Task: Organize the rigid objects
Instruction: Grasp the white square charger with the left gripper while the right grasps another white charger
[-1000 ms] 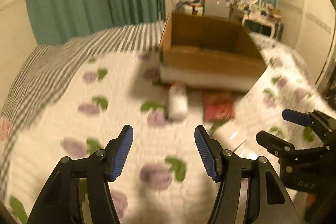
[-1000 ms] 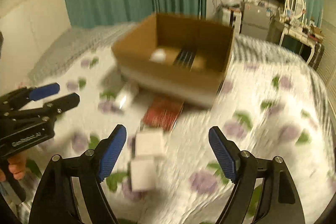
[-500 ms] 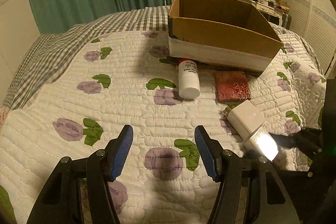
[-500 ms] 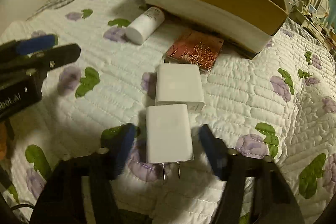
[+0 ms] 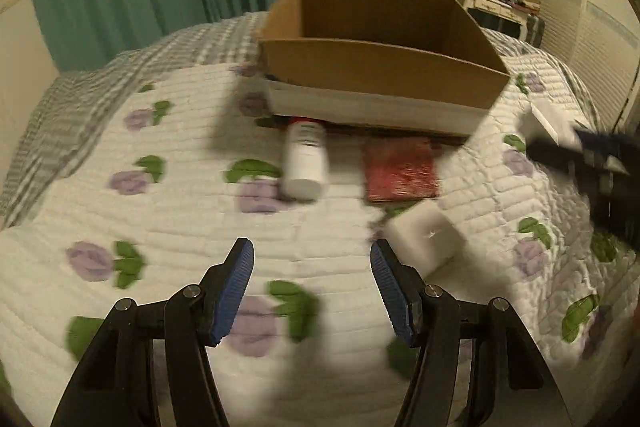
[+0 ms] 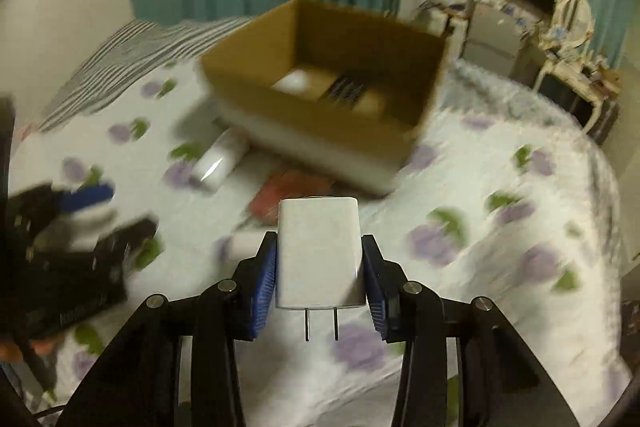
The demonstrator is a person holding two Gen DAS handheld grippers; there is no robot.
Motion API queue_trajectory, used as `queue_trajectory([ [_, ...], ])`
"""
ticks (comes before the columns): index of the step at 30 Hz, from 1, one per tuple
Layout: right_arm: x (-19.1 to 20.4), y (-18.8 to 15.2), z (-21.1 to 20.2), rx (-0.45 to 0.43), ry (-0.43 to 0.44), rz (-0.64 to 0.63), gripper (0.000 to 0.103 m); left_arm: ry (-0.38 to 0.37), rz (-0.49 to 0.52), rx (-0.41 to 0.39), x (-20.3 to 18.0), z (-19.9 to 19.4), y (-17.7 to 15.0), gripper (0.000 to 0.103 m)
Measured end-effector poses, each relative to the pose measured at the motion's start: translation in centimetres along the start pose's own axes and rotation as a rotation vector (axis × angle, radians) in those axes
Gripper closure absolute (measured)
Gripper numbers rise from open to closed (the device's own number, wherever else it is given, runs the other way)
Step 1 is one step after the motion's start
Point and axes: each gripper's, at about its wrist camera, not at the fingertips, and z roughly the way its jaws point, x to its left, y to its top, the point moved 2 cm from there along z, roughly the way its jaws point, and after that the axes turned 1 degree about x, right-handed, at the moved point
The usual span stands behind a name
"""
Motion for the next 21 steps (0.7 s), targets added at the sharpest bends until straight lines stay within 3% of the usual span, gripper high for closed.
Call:
queue_trajectory([
  [4,-3.2,1.2,0.1,-0.02,-0.03,0.032,0.063,-0.042,0.001,0.055,-2.8,1.7,0.1,0.039],
  [11,-5.3,0.2,0.8,-0.01,0.039,0.116,0.063,-0.114,-0.039,0.098,-6.3,4.4,1.1,0.039],
  [15,-5.8,0.0,0.6,-0.023,0.055,0.139,0.063,-0.061,-0.05,0.211,-7.2,7.6,0.8,0.036],
  [21,-6.0,-0.2,0.6,-0.028,0.053,0.148,0.063,-0.076,-0.053,0.135,-6.9,6.6,0.6,0.04],
])
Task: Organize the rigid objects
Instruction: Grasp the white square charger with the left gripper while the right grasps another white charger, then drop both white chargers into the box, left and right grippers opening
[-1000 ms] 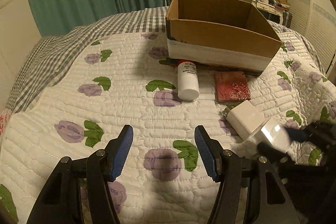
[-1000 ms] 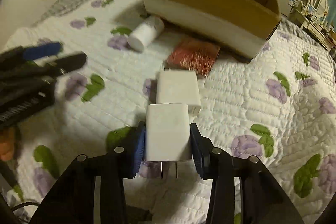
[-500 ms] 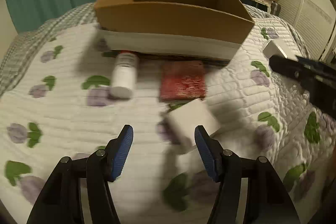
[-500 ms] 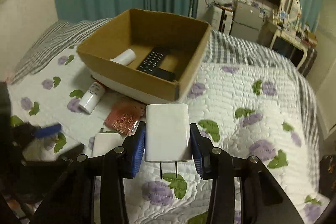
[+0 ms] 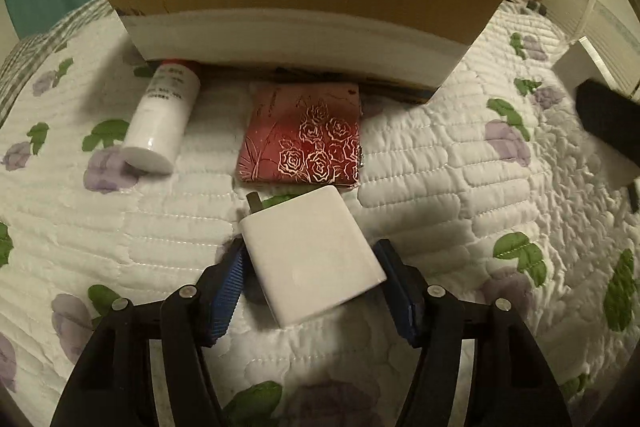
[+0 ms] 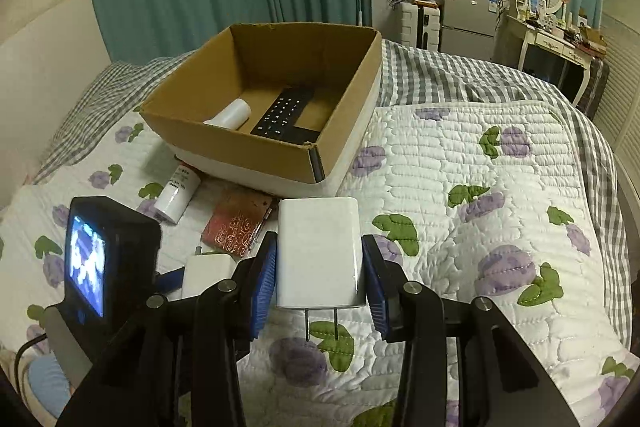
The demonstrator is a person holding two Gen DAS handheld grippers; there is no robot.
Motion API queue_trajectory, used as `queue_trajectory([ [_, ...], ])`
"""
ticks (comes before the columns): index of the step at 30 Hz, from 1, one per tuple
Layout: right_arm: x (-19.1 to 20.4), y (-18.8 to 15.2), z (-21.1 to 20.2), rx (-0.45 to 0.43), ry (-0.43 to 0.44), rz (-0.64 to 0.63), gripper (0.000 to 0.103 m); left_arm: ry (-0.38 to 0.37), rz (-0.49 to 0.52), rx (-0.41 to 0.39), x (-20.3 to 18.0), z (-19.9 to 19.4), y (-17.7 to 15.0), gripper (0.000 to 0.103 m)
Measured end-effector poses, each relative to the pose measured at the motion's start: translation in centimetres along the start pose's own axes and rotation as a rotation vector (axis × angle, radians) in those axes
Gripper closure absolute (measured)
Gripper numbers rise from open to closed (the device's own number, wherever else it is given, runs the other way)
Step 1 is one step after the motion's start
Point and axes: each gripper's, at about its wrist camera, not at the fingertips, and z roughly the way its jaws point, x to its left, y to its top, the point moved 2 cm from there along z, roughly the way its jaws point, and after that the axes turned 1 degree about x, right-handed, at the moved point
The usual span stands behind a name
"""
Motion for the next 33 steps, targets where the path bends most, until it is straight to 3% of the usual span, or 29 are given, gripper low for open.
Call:
queue_trajectory([
  [6,0.4,0.0,-0.4,-0.015,-0.021,-0.01,0.063,-0.024,0.035,-0.084,0.7,-4.1,-0.1,0.049],
  [10,0.6,0.4,-1.3,-0.034,-0.03,-0.011,0.063,-0.063,0.039,-0.148,1.8,-7.4,0.5,0.05],
  [15,1.0,1.7,-2.7,-0.074,-0.045,-0.021,0.063,-0.052,0.079,-0.216,2.4,-10.0,1.8,0.05],
  [22,1.3,4.5,-3.2,-0.113,-0.049,-0.056,0.063,-0.056,0.131,-0.342,2.3,-13.2,8.2,0.05],
  [28,1.3,10.0,-2.9,-0.193,-0.043,-0.081,0.063,-0.046,0.149,-0.369,2.9,-11.2,15.3,0.05],
  [33,1.1,14.0,-0.5,-0.214,-0.043,-0.095,0.063,-0.03,0.168,-0.32,2.9,-6.5,17.9,0.05],
])
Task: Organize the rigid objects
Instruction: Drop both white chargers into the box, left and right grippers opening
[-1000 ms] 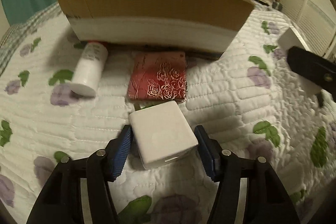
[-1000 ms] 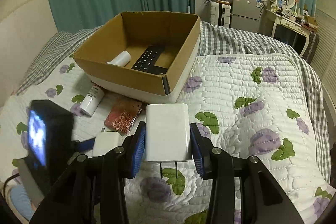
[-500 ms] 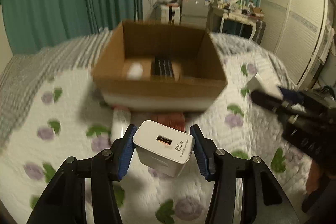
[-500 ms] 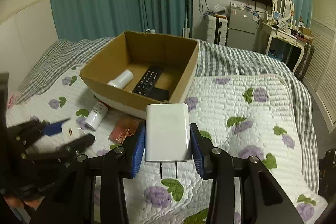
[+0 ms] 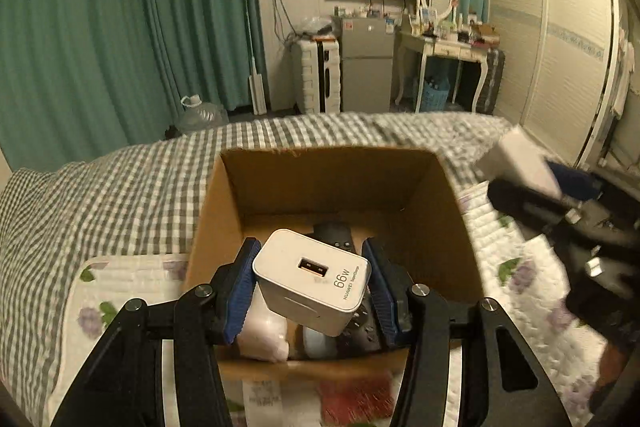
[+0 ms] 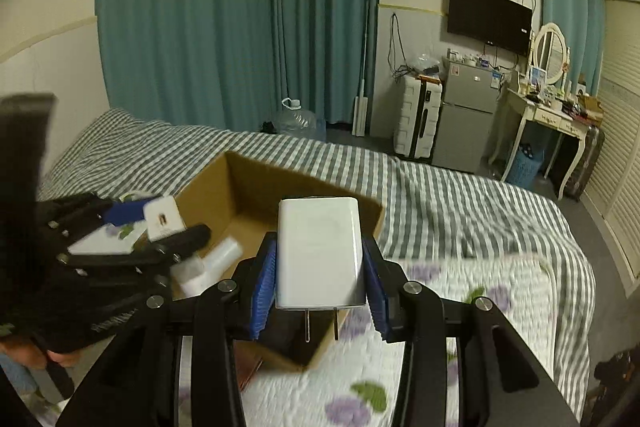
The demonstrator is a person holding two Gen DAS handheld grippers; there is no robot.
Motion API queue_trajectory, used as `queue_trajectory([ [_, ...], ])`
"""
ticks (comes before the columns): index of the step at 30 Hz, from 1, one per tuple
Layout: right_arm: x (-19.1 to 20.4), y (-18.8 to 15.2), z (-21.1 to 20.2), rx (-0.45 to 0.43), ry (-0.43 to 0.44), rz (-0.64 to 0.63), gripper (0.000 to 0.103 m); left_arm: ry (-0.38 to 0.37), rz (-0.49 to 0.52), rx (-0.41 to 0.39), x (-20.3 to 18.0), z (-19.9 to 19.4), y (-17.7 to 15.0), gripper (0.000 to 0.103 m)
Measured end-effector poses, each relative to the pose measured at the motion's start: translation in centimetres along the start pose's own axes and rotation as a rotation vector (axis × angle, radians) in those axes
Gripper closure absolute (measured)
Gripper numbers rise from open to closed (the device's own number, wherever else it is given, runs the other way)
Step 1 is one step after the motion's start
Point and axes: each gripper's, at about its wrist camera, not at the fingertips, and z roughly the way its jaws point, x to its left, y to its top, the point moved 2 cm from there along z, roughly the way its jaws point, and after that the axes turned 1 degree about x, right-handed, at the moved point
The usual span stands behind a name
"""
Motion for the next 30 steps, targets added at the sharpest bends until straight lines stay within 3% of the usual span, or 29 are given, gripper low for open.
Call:
queue_trajectory([
  [5,-0.5,0.1,3.3,0.031,0.014,-0.001,0.063,-0.003,0.024,0.037,0.1,3.5,-1.1,0.05],
  [10,-1.0,-0.6,5.5,0.083,0.032,0.008,0.063,0.0,0.025,0.044,0.3,4.6,-1.1,0.048],
  [17,-0.9,-0.5,5.7,0.074,0.036,0.029,0.063,0.01,-0.013,-0.019,1.8,0.8,-0.4,0.046],
  [23,0.0,0.0,7.3,0.083,0.003,0.022,0.063,0.035,-0.017,-0.021,2.9,-1.1,-1.3,0.046],
  [24,0.1,0.0,7.7,0.082,-0.003,0.027,0.06,0.035,-0.02,-0.015,3.1,-1.1,-1.6,0.046],
  [25,0.1,-0.1,8.1,0.082,-0.002,0.034,0.042,0.036,-0.022,-0.008,3.4,-1.1,-1.9,0.046],
  [27,-0.1,-0.3,8.4,0.073,-0.019,0.053,0.02,0.048,-0.02,0.0,4.0,-1.1,-2.5,0.046],
  [30,-0.3,-0.5,7.5,0.045,-0.023,0.062,0.02,0.062,-0.03,0.001,4.6,-1.6,-2.9,0.046],
])
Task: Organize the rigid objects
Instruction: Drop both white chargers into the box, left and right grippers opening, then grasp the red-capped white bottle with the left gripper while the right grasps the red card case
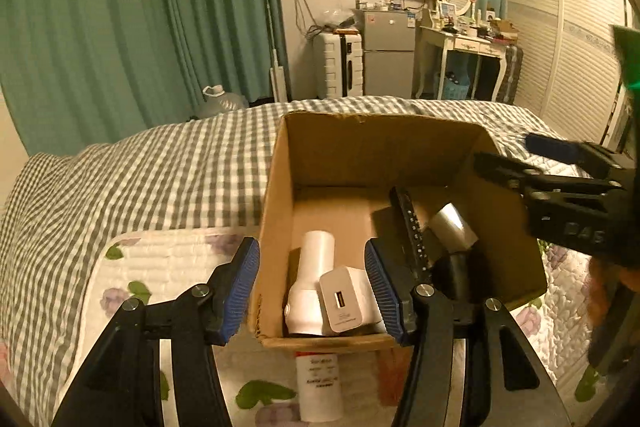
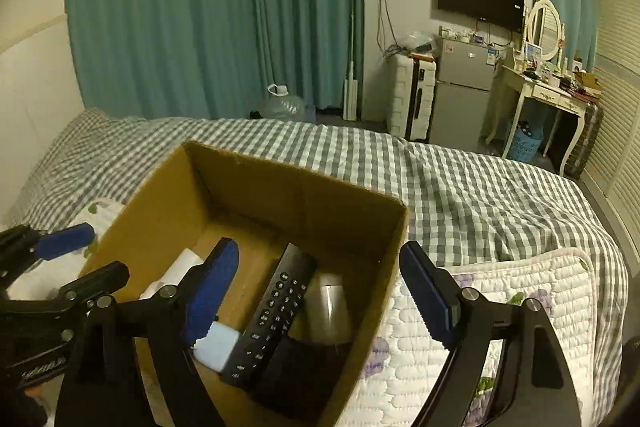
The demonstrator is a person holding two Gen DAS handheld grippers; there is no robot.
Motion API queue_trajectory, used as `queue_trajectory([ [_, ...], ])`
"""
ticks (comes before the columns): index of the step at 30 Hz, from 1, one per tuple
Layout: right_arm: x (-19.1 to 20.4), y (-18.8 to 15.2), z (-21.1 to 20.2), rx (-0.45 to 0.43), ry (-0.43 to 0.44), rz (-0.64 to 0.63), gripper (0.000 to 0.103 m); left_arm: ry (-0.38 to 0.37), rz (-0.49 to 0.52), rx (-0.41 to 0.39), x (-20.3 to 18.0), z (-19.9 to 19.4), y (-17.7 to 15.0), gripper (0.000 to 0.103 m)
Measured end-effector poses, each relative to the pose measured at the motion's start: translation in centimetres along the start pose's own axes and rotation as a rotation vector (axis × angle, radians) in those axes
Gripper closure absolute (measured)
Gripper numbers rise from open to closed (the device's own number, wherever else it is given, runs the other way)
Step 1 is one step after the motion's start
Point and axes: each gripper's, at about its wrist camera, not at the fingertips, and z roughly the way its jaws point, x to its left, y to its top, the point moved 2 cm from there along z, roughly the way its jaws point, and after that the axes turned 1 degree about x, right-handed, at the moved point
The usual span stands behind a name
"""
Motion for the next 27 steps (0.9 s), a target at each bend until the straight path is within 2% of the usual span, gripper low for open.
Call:
queue_trajectory([
  [5,0.0,-0.4,-3.5,-0.034,-0.044,-0.009,0.02,-0.006,-0.019,-0.018,0.5,-2.2,-0.7,0.045],
  [8,0.4,-1.3,-6.0,-0.057,-0.06,0.006,0.018,0.0,-0.026,-0.029,0.8,-3.6,-1.9,0.04],
  [13,1.7,-4.7,-8.5,-0.053,-0.051,0.034,0.015,0.011,-0.04,0.029,0.9,-2.8,-4.5,0.04],
  [17,3.2,-8.2,-8.1,-0.001,-0.04,0.045,0.015,-0.008,-0.056,0.092,0.7,-0.7,-7.3,0.04],
  [20,4.1,-10.3,-6.4,0.063,-0.035,0.04,0.015,0.025,-0.038,0.127,0.2,1.3,-9.2,0.04],
  [23,4.5,-11.7,-4.6,0.112,-0.052,0.009,0.015,0.02,-0.024,0.17,-0.1,3.5,-10.6,0.04],
  [27,4.3,-12.8,-3.3,0.157,-0.034,0.036,0.015,0.012,-0.039,0.194,-0.1,5.2,-11.4,0.043],
])
